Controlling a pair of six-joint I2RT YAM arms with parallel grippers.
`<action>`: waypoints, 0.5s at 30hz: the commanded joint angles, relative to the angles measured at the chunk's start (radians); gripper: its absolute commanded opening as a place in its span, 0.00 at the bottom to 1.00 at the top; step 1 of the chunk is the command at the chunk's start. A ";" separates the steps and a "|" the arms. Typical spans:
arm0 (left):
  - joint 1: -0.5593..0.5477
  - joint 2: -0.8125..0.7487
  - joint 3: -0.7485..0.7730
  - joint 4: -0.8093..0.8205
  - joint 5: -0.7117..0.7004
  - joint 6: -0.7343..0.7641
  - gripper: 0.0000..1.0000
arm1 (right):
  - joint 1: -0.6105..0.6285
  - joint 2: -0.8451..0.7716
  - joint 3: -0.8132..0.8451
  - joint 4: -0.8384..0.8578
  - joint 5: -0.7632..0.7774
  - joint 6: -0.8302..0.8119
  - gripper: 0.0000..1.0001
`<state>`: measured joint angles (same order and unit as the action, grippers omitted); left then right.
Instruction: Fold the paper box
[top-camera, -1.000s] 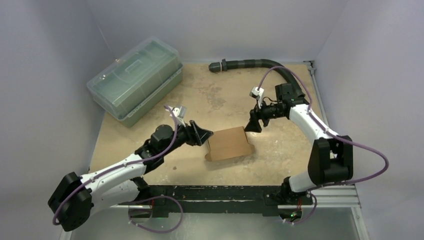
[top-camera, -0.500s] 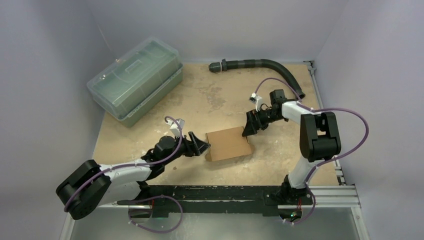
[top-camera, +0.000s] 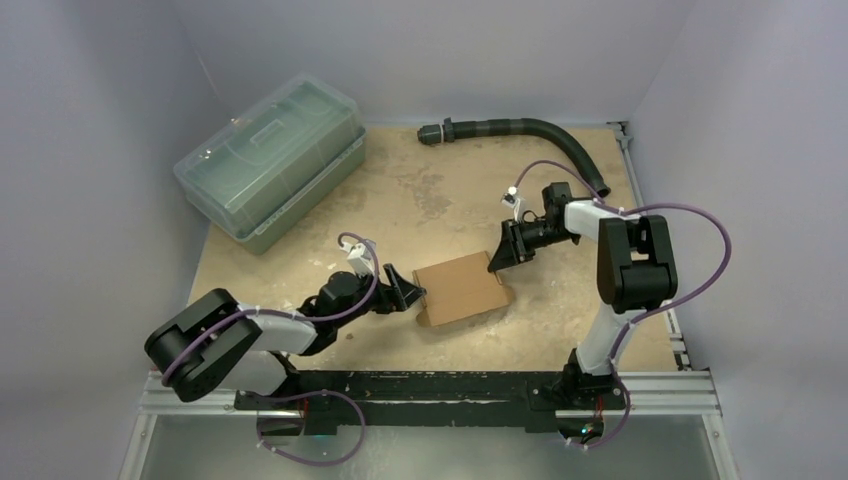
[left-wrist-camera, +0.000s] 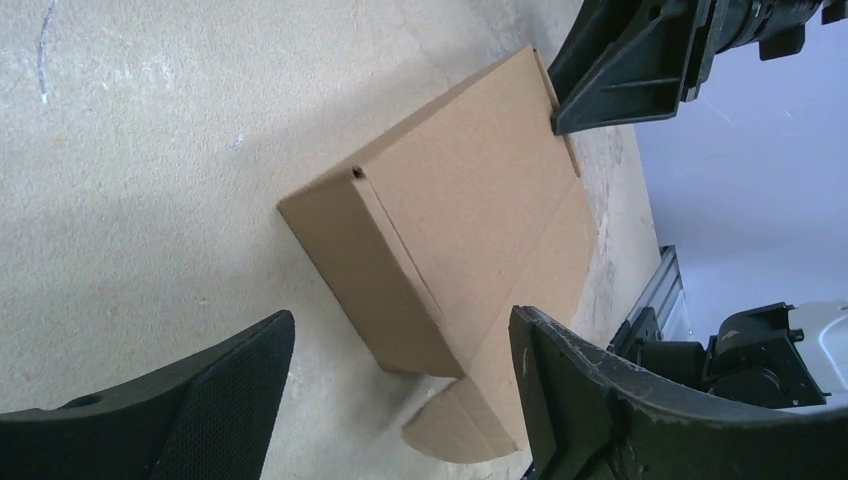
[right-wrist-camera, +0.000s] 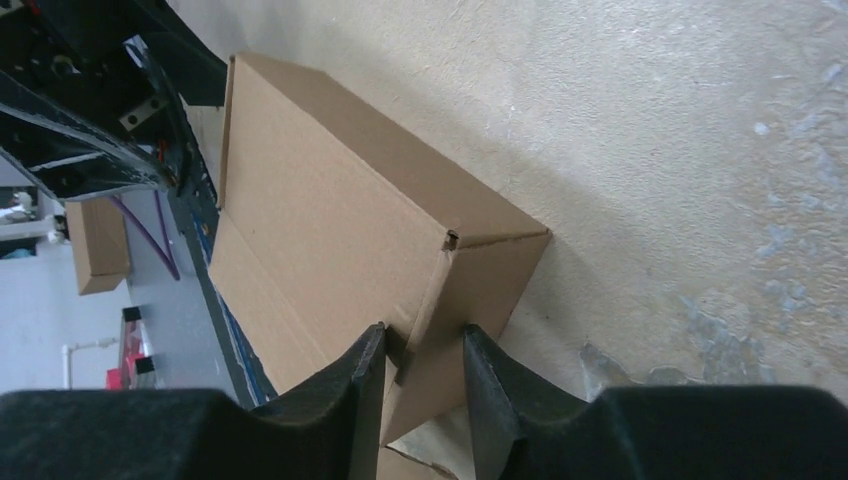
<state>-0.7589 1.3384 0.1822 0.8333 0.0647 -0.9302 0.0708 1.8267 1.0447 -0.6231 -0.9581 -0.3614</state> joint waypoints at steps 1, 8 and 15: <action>0.008 0.064 -0.010 0.158 0.024 -0.042 0.78 | -0.033 0.034 0.035 -0.021 -0.016 -0.043 0.34; 0.008 0.220 -0.032 0.409 0.079 -0.163 0.79 | -0.050 0.067 0.044 -0.034 -0.036 -0.044 0.28; 0.008 0.396 -0.068 0.668 0.106 -0.298 0.87 | -0.068 0.108 0.054 -0.047 -0.058 -0.044 0.26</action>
<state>-0.7582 1.6630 0.1463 1.2484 0.1429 -1.1252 0.0139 1.9060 1.0756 -0.6739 -1.0504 -0.3714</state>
